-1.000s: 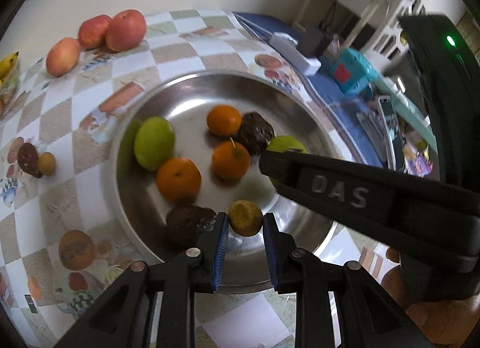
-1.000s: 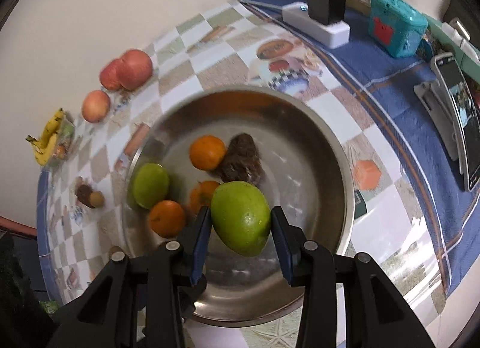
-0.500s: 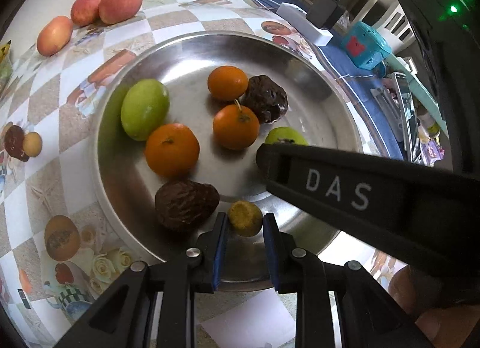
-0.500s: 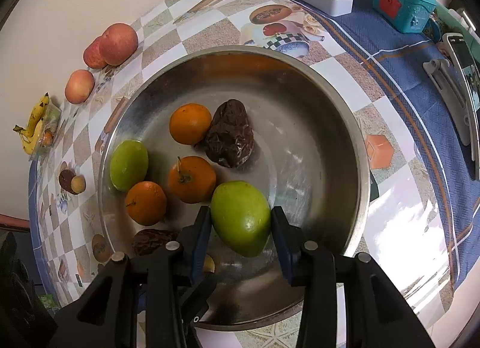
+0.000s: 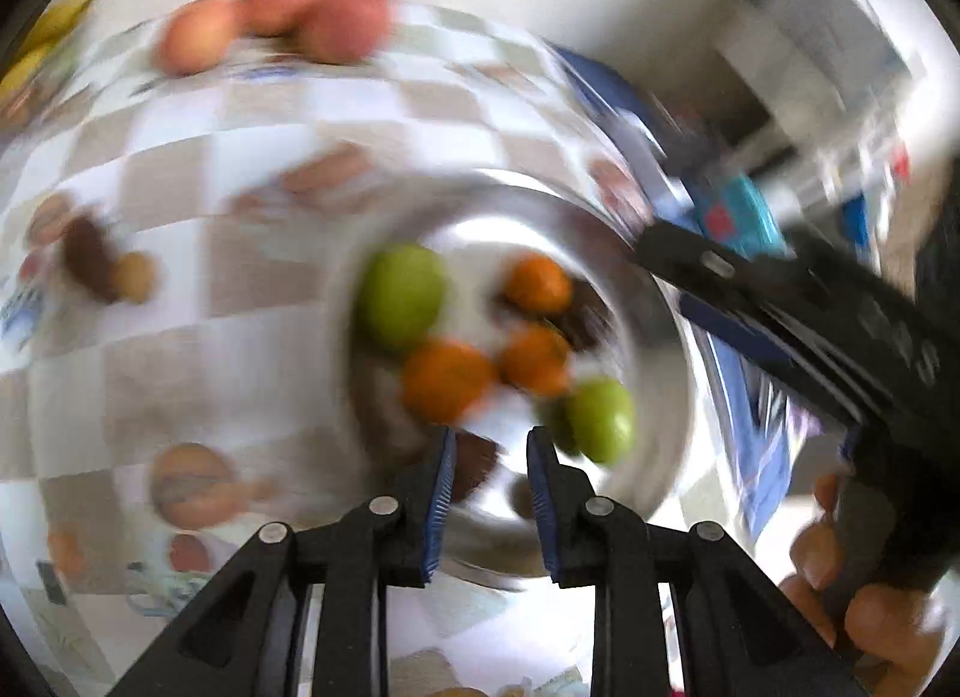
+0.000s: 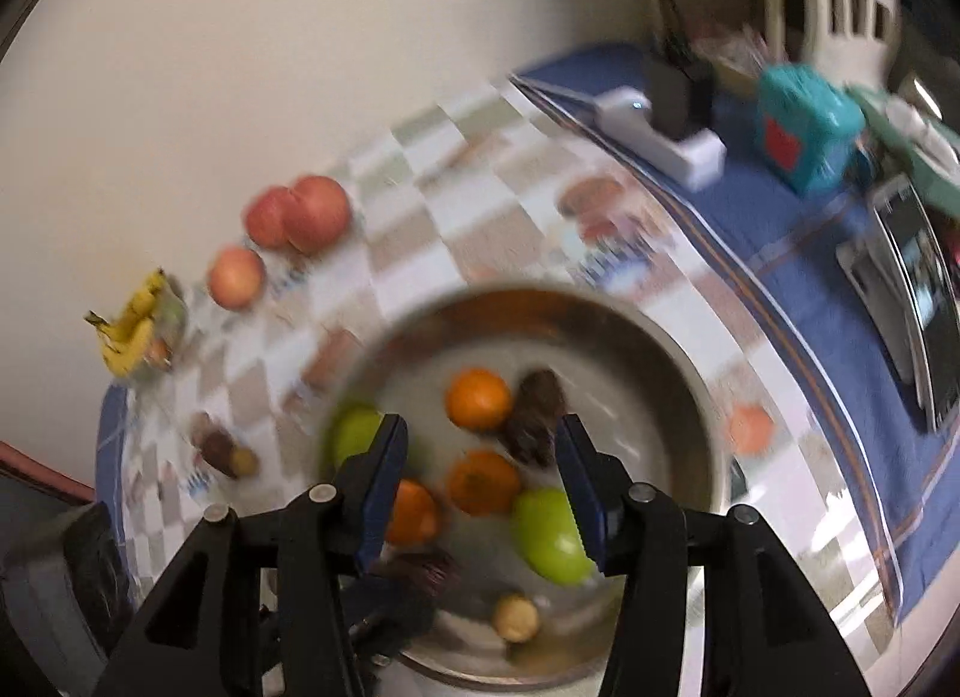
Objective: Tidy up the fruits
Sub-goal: 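Grasp the last dark date with the left gripper while the right gripper grasps a small yellow fruit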
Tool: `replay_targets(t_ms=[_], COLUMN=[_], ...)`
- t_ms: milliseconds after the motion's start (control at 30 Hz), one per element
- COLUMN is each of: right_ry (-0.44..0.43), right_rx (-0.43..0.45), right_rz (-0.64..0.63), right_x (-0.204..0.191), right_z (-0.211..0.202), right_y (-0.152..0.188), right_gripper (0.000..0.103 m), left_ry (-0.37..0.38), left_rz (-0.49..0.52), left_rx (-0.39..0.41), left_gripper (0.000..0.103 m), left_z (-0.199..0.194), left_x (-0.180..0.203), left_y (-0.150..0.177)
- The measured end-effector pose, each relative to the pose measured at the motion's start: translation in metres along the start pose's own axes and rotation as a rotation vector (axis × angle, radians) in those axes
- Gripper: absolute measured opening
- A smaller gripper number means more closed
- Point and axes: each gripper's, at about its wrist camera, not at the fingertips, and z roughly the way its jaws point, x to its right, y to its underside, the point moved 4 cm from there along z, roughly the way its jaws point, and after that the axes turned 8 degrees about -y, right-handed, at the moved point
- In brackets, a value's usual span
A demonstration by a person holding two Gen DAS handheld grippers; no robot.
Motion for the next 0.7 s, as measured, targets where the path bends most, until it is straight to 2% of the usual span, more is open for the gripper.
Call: replay_targets(t_ms=[167, 233, 300, 333, 433, 500, 600, 700], right_ry=[-0.079, -0.095, -0.103, -0.097, -0.111, -0.132, -0.187, -0.199], right_rx=[0.007, -0.011, -0.034, -0.045, -0.101, -0.144, -0.228, -0.264], right_rz=[-0.049, -0.082, -0.107, -0.124, -0.195, -0.238, -0.279, -0.301], right_x=[-0.042, -0.057, -0.073, -0.081, -0.106, -0.122, -0.144, -0.155], right_z=[0.017, 0.031, 0.049, 0.059, 0.09, 0.108, 0.135, 0.15], right_y=[-0.012, -0.01, -0.007, -0.004, 0.009, 0.02, 0.04, 0.05], right_gripper=[0.052, 0.052, 0.052, 0.052, 0.052, 0.052, 0.052, 0.052], left_ry=[-0.037, -0.092, -0.167, -0.18, -0.144, -0.121, -0.142, -0.127], left_rz=[-0.234, -0.308, -0.383, -0.419, -0.531, -0.559, -0.521, -0.506], left_rx=[0.05, 0.088, 0.127, 0.148, 0.179, 0.185, 0.197, 0.214], left_gripper=[0.028, 0.029, 0.052, 0.072, 0.074, 0.074, 0.076, 0.08], left_z=[-0.018, -0.027, -0.033, -0.035, -0.035, -0.033, -0.031, -0.028], left_x=[-0.079, -0.113, -0.146, -0.16, -0.194, -0.203, -0.202, -0.201], left_y=[-0.019, -0.024, -0.027, -0.029, -0.029, -0.032, -0.043, -0.051])
